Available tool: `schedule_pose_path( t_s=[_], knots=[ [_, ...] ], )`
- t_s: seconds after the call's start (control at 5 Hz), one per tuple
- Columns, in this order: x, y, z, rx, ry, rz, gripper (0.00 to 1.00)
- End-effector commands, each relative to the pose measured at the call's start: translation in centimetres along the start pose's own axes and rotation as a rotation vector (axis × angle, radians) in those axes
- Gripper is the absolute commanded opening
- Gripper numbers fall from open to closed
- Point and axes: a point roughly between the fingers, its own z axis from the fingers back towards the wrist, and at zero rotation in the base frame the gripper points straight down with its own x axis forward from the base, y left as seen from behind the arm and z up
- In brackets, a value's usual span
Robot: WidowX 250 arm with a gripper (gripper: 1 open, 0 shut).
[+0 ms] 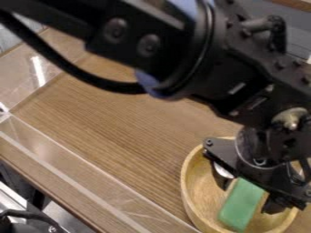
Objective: Put the green block in the brown bowl
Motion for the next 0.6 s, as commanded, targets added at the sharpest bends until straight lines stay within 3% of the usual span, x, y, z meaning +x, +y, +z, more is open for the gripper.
schedule_pose_path(
  t_s=[0.0,0.4],
  knots=[
    [1.0,-0.2,0.5,-0.035,-0.029,0.020,1.00],
    [1.4,0.1,-0.8,-0.052,-0.025,0.013,1.00]
  ],
)
